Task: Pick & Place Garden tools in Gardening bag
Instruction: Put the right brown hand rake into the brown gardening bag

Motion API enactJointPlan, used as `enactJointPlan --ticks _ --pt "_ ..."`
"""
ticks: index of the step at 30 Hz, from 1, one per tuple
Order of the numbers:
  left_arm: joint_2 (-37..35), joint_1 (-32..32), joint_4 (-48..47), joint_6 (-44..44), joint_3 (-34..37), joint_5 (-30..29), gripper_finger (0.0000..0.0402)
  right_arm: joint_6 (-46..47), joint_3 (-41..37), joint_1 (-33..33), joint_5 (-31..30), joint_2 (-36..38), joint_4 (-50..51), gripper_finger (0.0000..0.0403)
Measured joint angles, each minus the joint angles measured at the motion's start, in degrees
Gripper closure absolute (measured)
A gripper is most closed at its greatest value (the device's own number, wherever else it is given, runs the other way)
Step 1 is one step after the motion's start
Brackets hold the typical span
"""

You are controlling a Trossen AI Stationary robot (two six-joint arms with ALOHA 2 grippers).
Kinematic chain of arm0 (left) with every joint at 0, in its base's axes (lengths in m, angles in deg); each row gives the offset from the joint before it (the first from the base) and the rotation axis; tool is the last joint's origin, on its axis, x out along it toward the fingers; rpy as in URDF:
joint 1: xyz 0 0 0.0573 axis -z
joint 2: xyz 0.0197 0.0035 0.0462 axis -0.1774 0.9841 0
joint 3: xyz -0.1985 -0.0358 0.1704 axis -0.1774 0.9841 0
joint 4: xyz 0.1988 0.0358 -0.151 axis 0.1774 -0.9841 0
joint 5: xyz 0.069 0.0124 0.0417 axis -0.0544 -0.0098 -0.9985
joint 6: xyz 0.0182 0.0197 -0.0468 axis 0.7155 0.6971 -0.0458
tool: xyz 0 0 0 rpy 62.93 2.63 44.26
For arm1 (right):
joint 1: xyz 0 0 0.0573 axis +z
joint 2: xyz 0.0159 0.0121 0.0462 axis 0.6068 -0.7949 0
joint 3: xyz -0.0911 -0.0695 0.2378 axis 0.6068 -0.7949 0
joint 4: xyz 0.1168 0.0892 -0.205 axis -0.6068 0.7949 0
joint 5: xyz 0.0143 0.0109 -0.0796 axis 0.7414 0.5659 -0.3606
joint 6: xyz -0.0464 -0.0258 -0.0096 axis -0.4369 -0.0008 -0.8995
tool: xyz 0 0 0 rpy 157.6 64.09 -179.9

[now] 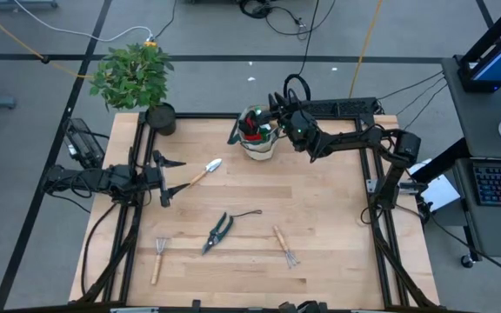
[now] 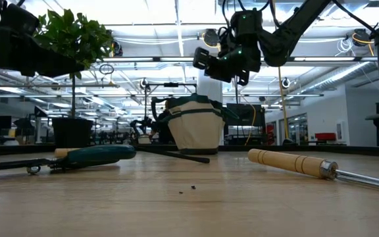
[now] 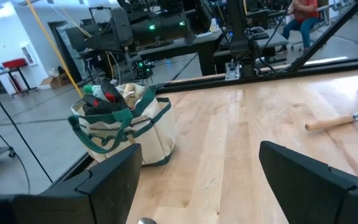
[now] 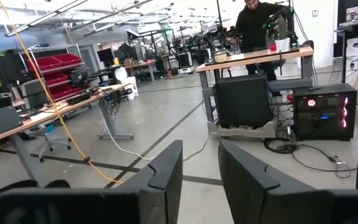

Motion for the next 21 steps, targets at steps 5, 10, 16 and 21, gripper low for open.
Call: enactJointPlan --ticks 5,10,16,21 --pt "0.00 -0.01 0.02 -4.47 0.00 0.02 0.0068 -0.01 0.00 0.55 -0.01 0.22 -0.23 0.0308" --pt "0.00 -0.01 0.23 -6.24 0.01 0.04 0.0069 -2.11 -0.02 1.68 0.00 2.34 -0.38 0.0308" --pt "0.00 -0.02 0.35 -6.26 0.02 0.07 0.0069 -8.72 -1.38 3.07 -0.06 7.24 0.29 0.0310" --pt "0.00 0.00 1.48 -6.72 0.02 0.88 0.0069 -10.93 -3.74 3.82 -0.04 12.35 1.81 0.0314"
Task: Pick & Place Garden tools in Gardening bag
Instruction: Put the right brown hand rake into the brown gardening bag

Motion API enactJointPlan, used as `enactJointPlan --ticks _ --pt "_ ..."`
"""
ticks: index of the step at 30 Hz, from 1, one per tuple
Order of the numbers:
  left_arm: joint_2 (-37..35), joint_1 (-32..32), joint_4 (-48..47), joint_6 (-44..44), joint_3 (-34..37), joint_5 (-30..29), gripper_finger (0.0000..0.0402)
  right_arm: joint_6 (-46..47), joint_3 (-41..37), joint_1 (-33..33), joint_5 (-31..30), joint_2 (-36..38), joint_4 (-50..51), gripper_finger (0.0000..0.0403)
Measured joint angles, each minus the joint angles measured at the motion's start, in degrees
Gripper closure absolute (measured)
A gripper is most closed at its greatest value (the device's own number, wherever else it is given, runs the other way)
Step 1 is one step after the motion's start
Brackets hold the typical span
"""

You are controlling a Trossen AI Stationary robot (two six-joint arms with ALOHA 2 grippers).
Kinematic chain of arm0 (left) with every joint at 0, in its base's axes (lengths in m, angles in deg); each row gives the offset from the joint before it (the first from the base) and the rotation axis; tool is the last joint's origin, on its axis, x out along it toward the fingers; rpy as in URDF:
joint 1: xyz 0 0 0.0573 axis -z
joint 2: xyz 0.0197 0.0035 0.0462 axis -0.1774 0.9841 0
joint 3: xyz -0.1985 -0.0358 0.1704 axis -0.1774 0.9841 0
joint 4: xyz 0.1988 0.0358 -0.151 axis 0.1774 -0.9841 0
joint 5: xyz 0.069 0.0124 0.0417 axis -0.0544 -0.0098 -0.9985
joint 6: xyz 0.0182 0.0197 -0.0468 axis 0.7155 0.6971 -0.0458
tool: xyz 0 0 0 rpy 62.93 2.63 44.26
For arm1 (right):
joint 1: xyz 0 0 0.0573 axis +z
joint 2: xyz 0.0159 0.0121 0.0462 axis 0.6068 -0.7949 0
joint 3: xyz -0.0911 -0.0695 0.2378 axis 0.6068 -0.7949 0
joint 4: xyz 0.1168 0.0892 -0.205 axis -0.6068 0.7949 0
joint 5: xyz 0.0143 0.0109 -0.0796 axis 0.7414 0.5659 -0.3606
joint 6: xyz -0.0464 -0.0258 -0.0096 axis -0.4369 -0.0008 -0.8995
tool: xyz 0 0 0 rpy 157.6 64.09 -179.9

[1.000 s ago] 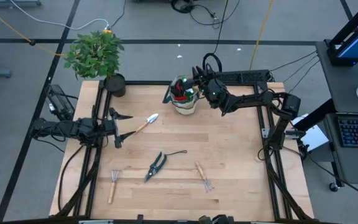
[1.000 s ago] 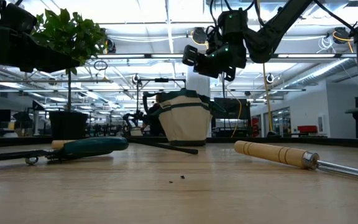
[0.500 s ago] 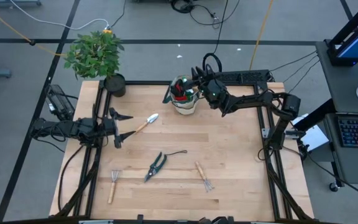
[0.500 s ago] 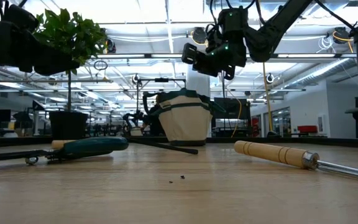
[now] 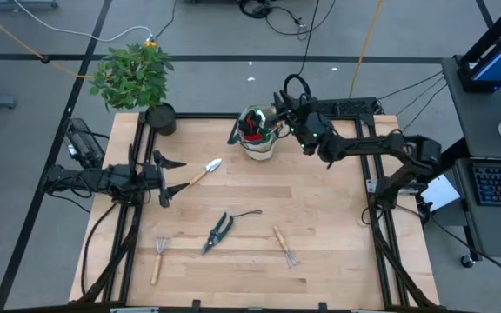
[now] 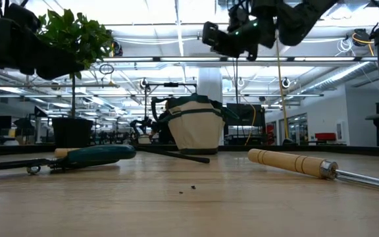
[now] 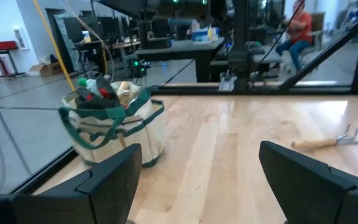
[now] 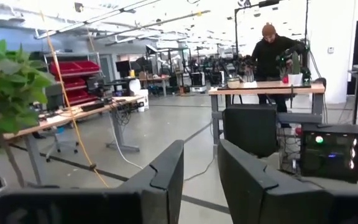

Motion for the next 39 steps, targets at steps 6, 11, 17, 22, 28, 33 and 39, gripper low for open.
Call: enactJointPlan --ticks 6,11,17,22,28,33,39 --pt "0.00 0.00 4.10 -6.40 0.00 2.99 0.0069 0.77 -6.25 -0.04 -0.18 7.27 -0.37 0.0314" --pt "0.00 -0.01 4.95 -19.10 0.00 4.22 0.0068 1.97 -13.12 -0.02 -0.14 14.08 -0.76 0.0314" --pt "0.00 0.00 4.95 -29.03 0.00 5.13 0.0069 7.17 -21.94 0.20 0.00 22.12 -0.83 0.0314" --pt "0.00 0.00 4.93 -28.08 0.00 5.39 0.0068 8.02 -28.04 1.69 6.26 28.12 -1.11 0.0314" --pt "0.00 -0.02 4.95 -25.45 0.00 6.38 0.0068 5.55 -31.80 4.53 17.24 32.49 -1.15 0.0314" --pt "0.00 0.04 4.97 -22.29 0.00 11.44 0.0069 0.10 -32.10 8.39 28.00 32.98 -1.15 0.0314" --pt "0.00 0.51 4.97 -19.19 0.00 12.26 0.0068 -0.78 -31.86 15.24 33.00 32.16 -0.31 0.0314"
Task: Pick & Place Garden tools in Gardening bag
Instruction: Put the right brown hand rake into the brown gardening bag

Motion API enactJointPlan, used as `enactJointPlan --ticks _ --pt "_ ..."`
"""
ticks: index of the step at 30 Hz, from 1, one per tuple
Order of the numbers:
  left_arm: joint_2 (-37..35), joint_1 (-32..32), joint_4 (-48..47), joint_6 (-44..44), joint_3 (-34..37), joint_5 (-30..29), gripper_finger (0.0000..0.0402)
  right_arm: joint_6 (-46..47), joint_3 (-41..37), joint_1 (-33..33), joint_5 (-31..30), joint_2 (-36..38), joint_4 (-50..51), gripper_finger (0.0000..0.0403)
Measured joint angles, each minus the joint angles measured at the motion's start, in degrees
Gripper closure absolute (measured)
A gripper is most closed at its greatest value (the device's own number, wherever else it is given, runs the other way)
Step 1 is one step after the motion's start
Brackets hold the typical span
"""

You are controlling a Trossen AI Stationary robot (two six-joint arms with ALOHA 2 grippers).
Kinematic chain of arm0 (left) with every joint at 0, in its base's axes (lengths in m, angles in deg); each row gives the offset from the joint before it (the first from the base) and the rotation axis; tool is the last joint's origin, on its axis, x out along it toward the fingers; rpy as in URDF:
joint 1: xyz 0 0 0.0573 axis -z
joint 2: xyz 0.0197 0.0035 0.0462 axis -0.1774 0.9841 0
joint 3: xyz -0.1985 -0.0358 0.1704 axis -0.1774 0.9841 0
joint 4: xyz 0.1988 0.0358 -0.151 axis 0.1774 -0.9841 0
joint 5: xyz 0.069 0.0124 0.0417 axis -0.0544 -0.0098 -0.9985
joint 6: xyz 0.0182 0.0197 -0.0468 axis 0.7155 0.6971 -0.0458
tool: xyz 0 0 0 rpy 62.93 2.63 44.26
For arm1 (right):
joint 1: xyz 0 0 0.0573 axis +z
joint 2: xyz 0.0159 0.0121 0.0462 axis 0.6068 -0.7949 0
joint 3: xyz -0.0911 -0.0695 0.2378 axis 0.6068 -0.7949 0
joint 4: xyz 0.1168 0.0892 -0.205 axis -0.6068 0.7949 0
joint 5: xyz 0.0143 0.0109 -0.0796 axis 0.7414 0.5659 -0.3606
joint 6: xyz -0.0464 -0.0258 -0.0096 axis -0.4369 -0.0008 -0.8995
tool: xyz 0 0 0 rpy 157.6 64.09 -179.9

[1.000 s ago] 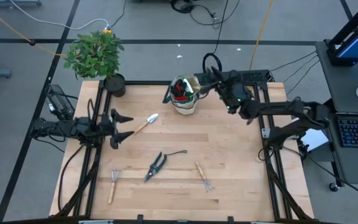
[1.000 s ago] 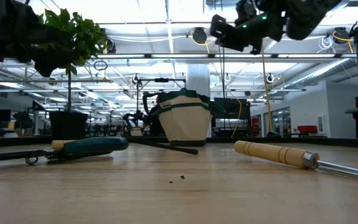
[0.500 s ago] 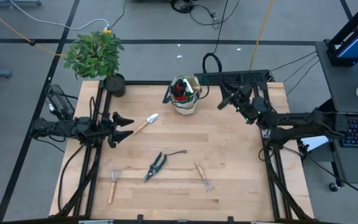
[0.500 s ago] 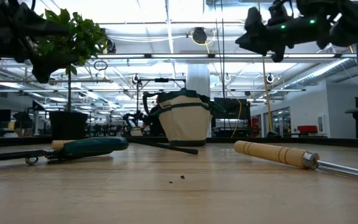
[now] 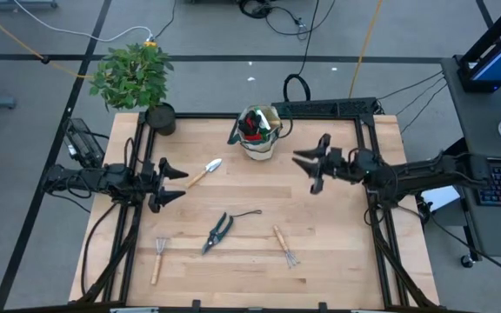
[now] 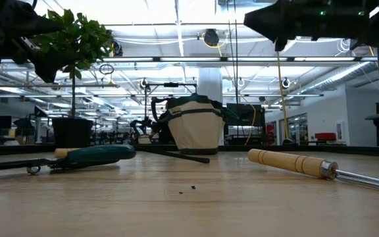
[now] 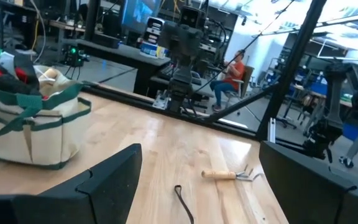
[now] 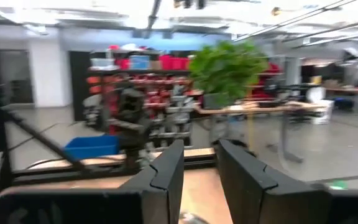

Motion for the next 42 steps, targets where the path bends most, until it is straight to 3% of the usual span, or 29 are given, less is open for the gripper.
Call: enactJointPlan --ticks 14,21,30,38,42 --pt "0.00 0.02 0.05 0.17 0.00 4.14 0.0068 -1.87 8.45 11.48 -0.13 -0.51 23.22 0.0314" --pt "0.02 0.02 0.04 0.49 0.00 5.35 0.0069 3.28 11.71 17.61 -0.15 -0.54 33.54 0.0314" --pt "0.02 0.02 -2.26 0.60 0.00 5.34 0.0069 10.61 12.20 25.44 -0.16 -1.80 34.67 0.0314" --pt "0.01 0.02 -4.89 0.67 0.00 5.39 0.0068 15.82 12.46 29.81 -0.24 -7.07 34.13 0.0314" --pt "0.02 0.02 -5.70 2.84 0.00 5.40 0.0069 15.65 16.32 30.66 -0.58 -10.17 35.92 0.0314"
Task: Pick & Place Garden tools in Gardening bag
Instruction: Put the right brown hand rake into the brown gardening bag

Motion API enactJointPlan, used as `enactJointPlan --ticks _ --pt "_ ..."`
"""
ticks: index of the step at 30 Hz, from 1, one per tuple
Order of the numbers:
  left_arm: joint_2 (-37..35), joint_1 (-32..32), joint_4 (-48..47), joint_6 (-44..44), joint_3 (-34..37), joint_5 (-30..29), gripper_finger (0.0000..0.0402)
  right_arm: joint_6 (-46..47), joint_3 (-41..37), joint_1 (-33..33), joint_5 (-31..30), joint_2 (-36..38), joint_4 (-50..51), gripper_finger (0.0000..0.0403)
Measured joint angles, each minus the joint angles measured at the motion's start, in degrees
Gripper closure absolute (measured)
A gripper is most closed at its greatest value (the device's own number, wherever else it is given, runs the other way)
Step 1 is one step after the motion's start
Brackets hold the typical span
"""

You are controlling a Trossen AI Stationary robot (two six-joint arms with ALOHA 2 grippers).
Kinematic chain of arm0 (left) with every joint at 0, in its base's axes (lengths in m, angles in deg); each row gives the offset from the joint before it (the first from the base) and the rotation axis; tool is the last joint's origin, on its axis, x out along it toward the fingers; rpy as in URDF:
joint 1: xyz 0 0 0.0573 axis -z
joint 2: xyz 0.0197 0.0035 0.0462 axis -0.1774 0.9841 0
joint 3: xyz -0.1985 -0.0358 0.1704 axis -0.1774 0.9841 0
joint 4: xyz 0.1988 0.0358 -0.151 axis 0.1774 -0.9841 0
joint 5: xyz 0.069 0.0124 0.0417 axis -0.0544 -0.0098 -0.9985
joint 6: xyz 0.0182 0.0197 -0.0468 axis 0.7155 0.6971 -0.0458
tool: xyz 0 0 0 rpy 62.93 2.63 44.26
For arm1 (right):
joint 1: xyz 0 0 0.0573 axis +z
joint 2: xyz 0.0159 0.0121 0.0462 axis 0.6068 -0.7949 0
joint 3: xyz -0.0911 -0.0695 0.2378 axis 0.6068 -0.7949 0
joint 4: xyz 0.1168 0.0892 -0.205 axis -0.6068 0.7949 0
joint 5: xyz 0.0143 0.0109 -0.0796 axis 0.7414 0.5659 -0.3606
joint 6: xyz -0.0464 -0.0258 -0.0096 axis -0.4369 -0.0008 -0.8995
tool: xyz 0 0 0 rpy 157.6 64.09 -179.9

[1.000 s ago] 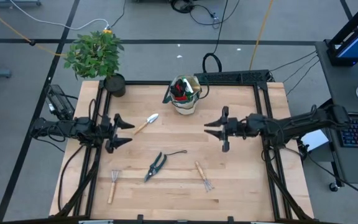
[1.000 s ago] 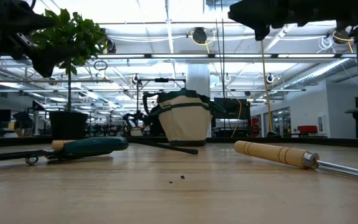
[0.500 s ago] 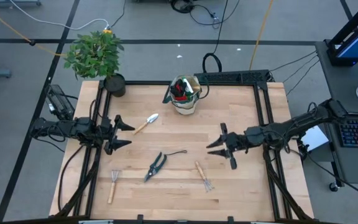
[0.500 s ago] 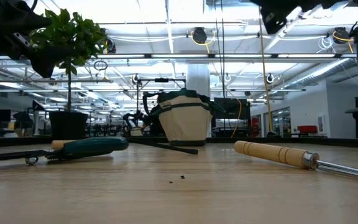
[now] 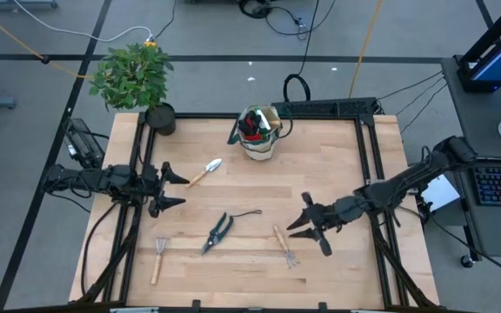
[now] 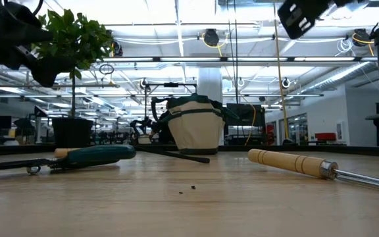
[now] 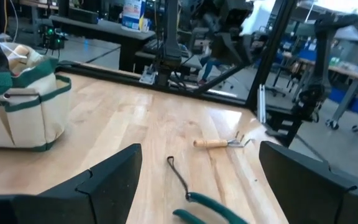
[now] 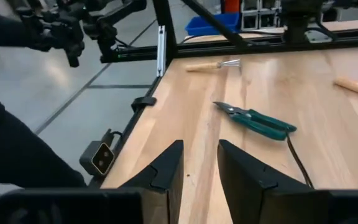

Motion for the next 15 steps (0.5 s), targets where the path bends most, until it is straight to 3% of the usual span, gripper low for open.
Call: enactJointPlan --ticks 7,15 --pt "0.00 0.00 -2.19 2.39 -0.04 0.25 0.0069 0.88 10.32 -0.25 -1.50 -6.89 13.82 0.0314" --pt "0.00 0.00 -2.41 6.33 -0.04 2.54 0.0069 9.59 19.44 -0.47 -1.47 -15.56 24.38 0.0314"
